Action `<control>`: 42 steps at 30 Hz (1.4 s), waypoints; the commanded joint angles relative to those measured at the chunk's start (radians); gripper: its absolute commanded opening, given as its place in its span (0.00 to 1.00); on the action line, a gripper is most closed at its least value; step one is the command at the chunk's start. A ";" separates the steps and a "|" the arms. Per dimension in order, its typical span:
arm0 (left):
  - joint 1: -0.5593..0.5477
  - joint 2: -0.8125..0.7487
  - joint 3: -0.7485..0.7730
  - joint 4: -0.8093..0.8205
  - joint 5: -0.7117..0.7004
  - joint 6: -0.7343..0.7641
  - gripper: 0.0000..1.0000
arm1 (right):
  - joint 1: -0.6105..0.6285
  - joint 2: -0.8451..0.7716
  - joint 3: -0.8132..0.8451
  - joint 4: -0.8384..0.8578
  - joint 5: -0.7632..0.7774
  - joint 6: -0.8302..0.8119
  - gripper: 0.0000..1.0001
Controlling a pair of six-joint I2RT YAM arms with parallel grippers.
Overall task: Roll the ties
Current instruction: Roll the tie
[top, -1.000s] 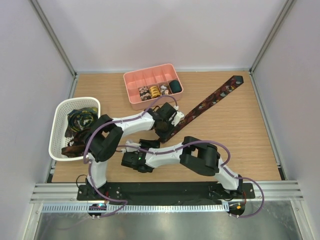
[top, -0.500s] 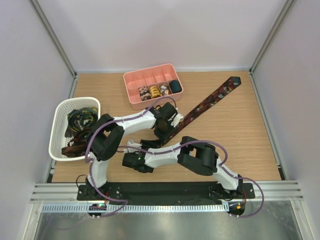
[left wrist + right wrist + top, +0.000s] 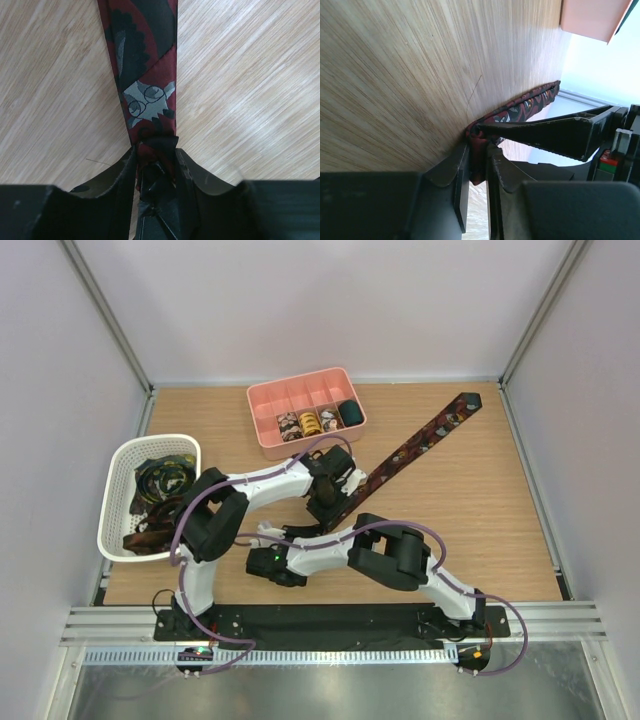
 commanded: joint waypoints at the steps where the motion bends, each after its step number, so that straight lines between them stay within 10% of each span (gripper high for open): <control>1: 0.005 -0.023 0.029 -0.103 0.010 -0.004 0.38 | -0.027 0.032 -0.015 -0.037 -0.114 0.060 0.17; 23: 0.008 -0.277 0.058 0.150 -0.151 -0.019 0.59 | 0.014 -0.080 -0.061 0.047 -0.248 0.071 0.13; 34: 0.150 -0.703 -0.300 0.465 -0.300 -0.189 0.68 | -0.050 -0.307 -0.235 0.230 -0.481 0.066 0.13; 42: 0.190 -0.898 -0.483 0.543 -0.535 -0.346 1.00 | -0.162 -0.468 -0.369 0.357 -0.769 0.057 0.12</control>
